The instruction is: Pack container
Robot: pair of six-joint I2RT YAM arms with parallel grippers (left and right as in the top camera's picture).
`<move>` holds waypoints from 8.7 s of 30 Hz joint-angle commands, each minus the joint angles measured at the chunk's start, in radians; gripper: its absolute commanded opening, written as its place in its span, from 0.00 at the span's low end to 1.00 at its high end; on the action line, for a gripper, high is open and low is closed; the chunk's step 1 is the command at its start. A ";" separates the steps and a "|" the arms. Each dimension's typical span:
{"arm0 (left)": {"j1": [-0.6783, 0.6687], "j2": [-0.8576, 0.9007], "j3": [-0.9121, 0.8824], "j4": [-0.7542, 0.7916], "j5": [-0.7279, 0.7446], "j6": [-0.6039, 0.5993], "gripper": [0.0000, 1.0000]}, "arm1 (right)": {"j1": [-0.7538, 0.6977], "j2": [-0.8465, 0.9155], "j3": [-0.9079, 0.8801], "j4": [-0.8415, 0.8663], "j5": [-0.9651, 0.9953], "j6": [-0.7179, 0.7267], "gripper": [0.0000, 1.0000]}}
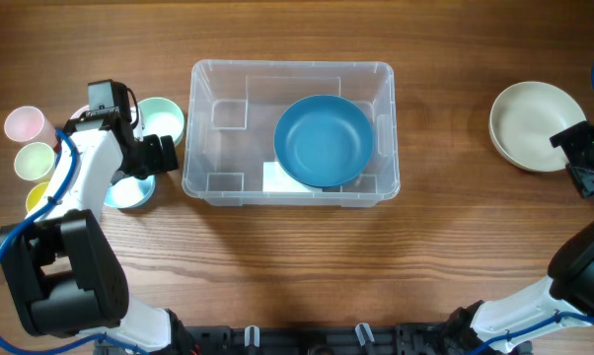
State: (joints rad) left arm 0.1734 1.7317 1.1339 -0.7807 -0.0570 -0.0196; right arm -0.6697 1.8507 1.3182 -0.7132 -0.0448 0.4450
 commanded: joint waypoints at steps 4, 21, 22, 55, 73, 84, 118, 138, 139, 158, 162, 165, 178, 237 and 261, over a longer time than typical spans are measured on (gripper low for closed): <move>0.005 0.010 -0.008 0.000 0.012 0.013 1.00 | -0.002 0.075 0.002 0.011 0.024 0.000 0.82; 0.005 0.010 -0.008 0.000 0.012 0.013 1.00 | -0.002 0.084 0.002 0.013 0.026 -0.001 0.69; 0.005 0.010 -0.008 0.000 0.012 0.013 1.00 | -0.002 0.084 0.002 0.013 0.027 -0.001 0.67; 0.005 0.010 -0.008 0.000 0.012 0.013 1.00 | -0.002 0.121 0.000 0.029 -0.037 -0.026 0.04; 0.005 0.010 -0.008 0.000 0.012 0.013 1.00 | 0.141 -0.415 0.013 0.061 -0.361 -0.243 0.04; 0.005 0.010 -0.008 0.000 0.012 0.013 1.00 | 0.707 -0.621 0.012 0.057 -0.145 -0.417 0.04; 0.005 0.010 -0.008 0.000 0.012 0.013 1.00 | 0.970 -0.114 0.013 0.096 -0.037 -0.365 0.70; 0.005 0.010 -0.008 0.000 0.012 0.013 1.00 | 0.945 -0.440 0.013 0.081 0.220 -0.311 0.70; 0.005 0.010 -0.008 0.000 0.012 0.013 1.00 | 0.935 -0.467 0.013 0.064 0.254 -0.303 0.71; 0.005 0.010 -0.008 0.000 0.012 0.013 1.00 | 0.610 -0.597 0.013 -0.245 0.359 -0.078 1.00; 0.005 0.010 -0.008 0.000 0.012 0.013 1.00 | 0.610 -0.597 0.013 -0.245 0.359 -0.078 1.00; 0.005 0.010 -0.008 0.010 0.016 0.012 1.00 | 0.610 -0.597 0.013 -0.245 0.359 -0.078 1.00; 0.005 0.010 -0.008 0.098 0.105 0.012 1.00 | 0.610 -0.597 0.013 -0.245 0.359 -0.078 0.99; 0.005 0.098 -0.008 -0.013 0.004 0.173 0.19 | 0.610 -0.597 0.013 -0.245 0.359 -0.078 1.00; -0.002 -0.100 0.290 -0.226 0.016 0.079 0.04 | 0.610 -0.597 0.013 -0.245 0.359 -0.078 1.00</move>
State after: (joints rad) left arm 0.1730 1.7332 1.3376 -0.9859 -0.0612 0.1146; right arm -0.0597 1.2564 1.3193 -0.9577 0.2935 0.3553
